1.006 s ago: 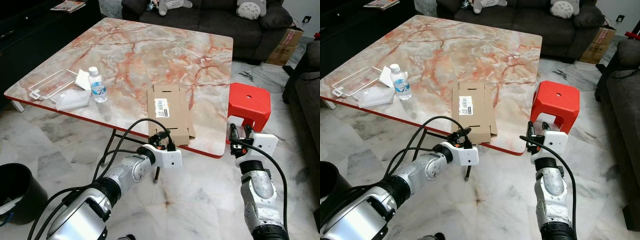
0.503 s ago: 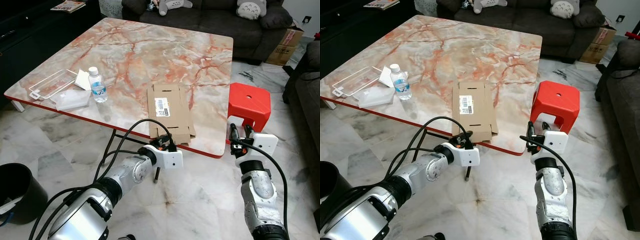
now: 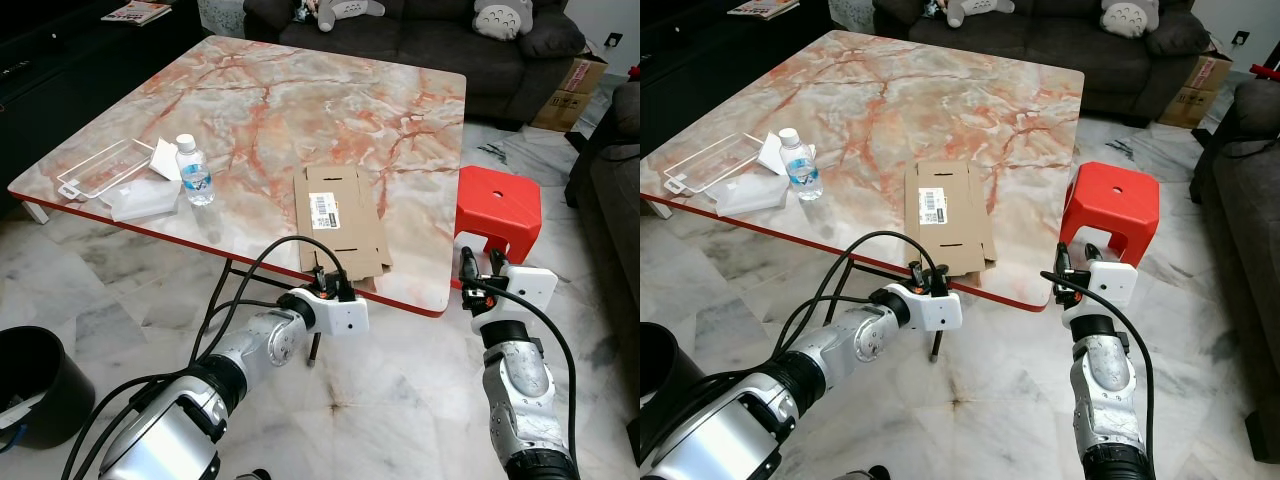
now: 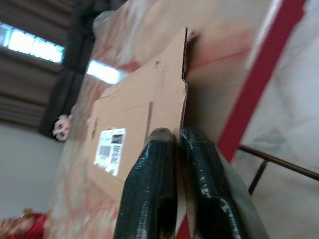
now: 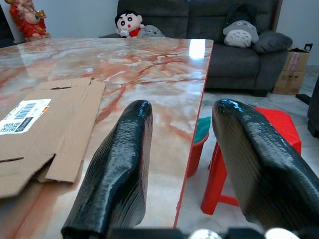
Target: Picking trash to rubbish bin
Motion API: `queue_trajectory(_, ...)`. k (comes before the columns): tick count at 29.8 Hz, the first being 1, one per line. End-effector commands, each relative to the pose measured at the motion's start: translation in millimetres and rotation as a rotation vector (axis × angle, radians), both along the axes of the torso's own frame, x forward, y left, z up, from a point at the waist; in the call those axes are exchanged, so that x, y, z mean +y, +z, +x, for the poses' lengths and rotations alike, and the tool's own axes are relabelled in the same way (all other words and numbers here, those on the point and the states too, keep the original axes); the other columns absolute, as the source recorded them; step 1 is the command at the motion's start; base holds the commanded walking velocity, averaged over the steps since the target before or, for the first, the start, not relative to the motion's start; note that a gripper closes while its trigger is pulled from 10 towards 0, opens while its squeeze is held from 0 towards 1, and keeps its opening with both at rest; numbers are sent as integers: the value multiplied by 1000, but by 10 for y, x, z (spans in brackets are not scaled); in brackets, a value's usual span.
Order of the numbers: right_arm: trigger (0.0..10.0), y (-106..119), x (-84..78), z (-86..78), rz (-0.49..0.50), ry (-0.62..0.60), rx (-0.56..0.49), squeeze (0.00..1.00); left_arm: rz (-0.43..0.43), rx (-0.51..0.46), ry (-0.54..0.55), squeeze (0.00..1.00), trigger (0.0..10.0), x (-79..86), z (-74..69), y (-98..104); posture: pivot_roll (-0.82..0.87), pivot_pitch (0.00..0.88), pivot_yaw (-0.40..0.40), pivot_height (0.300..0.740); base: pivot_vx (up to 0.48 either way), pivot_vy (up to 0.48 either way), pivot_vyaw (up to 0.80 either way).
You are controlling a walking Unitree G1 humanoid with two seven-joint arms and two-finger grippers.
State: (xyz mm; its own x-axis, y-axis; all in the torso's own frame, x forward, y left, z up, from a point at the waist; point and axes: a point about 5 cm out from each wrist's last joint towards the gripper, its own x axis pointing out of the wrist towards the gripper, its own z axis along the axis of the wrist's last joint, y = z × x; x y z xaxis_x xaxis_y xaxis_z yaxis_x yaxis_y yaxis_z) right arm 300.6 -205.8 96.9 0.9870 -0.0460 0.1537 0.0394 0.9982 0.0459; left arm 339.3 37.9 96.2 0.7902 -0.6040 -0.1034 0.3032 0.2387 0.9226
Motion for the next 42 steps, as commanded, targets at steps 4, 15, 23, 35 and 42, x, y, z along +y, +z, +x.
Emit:
queue_trajectory(4, 10000, 12, -28, -4, 10, -11, -5, 0, -140, -103, 96, 0, 1333, 50, 93, 200, 42, 64, -74, 740, 0, 0, 0)
queue_trajectory(15, 10000, 57, -43, 19, 13, -29, -26, 0, -449, -216, 19, 0, 10000, -88, 11, 535, 43, 50, -70, 740, 0, 0, 0)
queue_trajectory(23, 10000, 156, -26, 58, 37, -57, -72, 0, -898, 61, 83, 0, 10000, -100, -18, 543, 41, 62, -66, 740, 0, 0, 0)
queue_trajectory(35, 10000, 233, -17, 87, 48, -74, -103, 0, -1023, 93, 85, 0, 10000, 42, 27, 603, 46, 74, -55, 740, 0, 0, 0)
queue_trajectory(42, 10000, 248, -8, 98, 54, -79, -111, 0, -1030, 93, 79, 0, 10000, 85, 35, 613, 48, 83, -52, 740, 0, -288, 0)
